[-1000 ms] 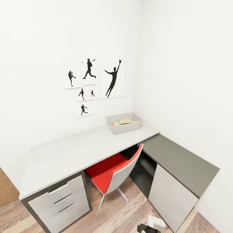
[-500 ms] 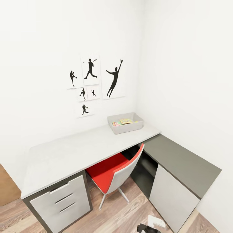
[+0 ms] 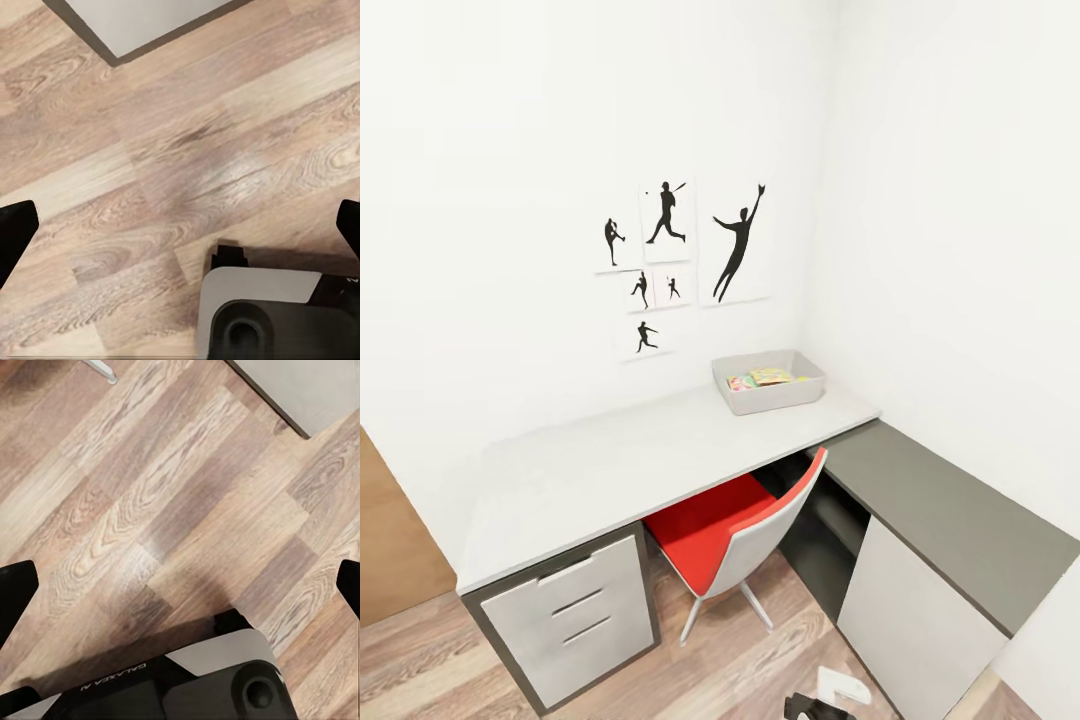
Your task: Put all the toys in the child's room - the three board games (two on the bed and one on the table), the two jigsaw puzzles on the table, and the tennis ball on the table - inside the toy box on the table in the child's room.
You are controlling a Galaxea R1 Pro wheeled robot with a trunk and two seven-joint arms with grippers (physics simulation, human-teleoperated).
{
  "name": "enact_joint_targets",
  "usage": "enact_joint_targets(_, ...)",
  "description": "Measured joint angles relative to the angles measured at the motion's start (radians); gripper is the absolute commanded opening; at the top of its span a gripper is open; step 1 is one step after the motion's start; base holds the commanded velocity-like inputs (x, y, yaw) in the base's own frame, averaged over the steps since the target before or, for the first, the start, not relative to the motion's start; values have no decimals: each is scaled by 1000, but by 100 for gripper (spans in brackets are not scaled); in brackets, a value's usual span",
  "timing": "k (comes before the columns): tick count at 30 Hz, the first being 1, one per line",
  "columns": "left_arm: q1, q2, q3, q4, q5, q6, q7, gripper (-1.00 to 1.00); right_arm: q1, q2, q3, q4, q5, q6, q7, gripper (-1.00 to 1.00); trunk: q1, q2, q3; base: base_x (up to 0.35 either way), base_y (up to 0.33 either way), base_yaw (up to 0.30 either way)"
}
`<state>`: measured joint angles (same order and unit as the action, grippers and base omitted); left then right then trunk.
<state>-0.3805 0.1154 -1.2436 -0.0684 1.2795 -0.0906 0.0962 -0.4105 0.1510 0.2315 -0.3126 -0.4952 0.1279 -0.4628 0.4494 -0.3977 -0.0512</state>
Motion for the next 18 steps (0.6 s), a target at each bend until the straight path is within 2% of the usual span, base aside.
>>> enact_joint_targets(4,37,0,-1,1,-2,-4,0,100,0,0,0,91,3,-15,0,100,0,0,0,0,0,3)
enact_joint_targets(9,120,-1,-2,1,2,-4,1,100,5,-4,-5,239,0,-110,-2,100,0,0,0,0,0,0)
enact_joint_targets(14,166,-1,-1,1,2,-3,-1,100,85,-18,-9,289,2,-156,-2,100,0,0,0,0,0,0)
enact_joint_targets(18,188,0,-1,2,3,0,-1,100,146,-43,-7,295,1,-196,-3,100,0,0,0,0,0,0)
